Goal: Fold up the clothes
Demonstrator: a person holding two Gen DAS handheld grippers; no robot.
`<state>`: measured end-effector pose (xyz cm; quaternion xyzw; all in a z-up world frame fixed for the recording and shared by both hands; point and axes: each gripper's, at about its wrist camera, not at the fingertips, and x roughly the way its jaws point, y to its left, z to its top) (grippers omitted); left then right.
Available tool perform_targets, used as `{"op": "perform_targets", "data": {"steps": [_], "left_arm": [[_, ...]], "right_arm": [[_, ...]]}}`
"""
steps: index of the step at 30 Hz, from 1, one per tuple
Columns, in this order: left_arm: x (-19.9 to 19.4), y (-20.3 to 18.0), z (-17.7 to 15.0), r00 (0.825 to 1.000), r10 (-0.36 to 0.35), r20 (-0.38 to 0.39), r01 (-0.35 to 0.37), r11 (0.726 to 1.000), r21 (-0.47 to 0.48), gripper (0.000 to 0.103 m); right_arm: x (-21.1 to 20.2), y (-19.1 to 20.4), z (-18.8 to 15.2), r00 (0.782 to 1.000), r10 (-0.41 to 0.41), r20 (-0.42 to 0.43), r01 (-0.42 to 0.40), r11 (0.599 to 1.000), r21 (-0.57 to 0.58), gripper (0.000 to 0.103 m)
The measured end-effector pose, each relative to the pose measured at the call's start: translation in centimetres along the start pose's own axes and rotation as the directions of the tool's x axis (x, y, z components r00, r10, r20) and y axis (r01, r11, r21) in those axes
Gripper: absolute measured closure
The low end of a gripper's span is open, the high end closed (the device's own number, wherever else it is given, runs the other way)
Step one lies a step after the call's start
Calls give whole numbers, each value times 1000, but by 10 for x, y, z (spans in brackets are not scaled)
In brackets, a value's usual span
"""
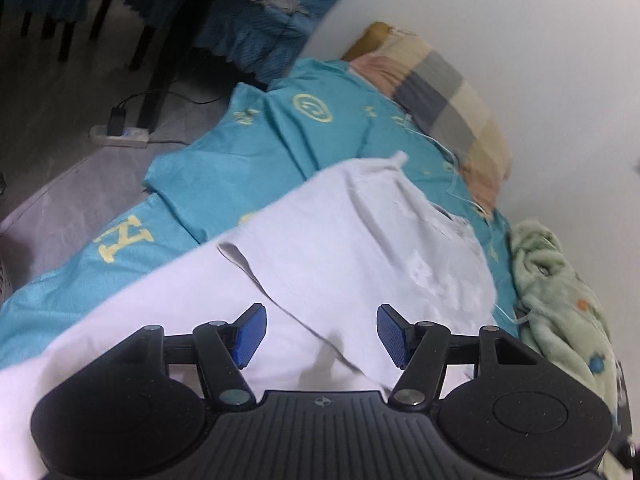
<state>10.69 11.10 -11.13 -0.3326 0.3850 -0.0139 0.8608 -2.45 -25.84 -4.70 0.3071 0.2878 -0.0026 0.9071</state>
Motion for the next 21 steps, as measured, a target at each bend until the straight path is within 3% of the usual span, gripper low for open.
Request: {"op": "perform_targets", "data": {"steps": [6, 10, 13, 17, 21], "left_arm": [[32, 20, 28, 999, 31, 25, -29, 996, -88, 41], [47, 15, 29, 1000, 18, 19, -16, 997, -74, 65], [54, 12, 28, 1000, 20, 13, -20, 998, -55, 71], [61, 13, 26, 1000, 30, -8, -30, 998, -53, 98], [47, 10, 36, 997, 38, 69, -34, 998, -49, 101]], "right_arm": [[14, -9, -1, 999, 14, -42, -12, 998, 55, 22], [26, -11, -3, 998, 12, -67, -7, 998, 63, 22], [31, -11, -4, 997, 6, -80, 0, 998, 66, 22], [38, -12, -5, 995, -2, -96, 9, 998, 69, 22], [40, -13, -7, 995, -17, -103, 23, 998, 59, 22]]}}
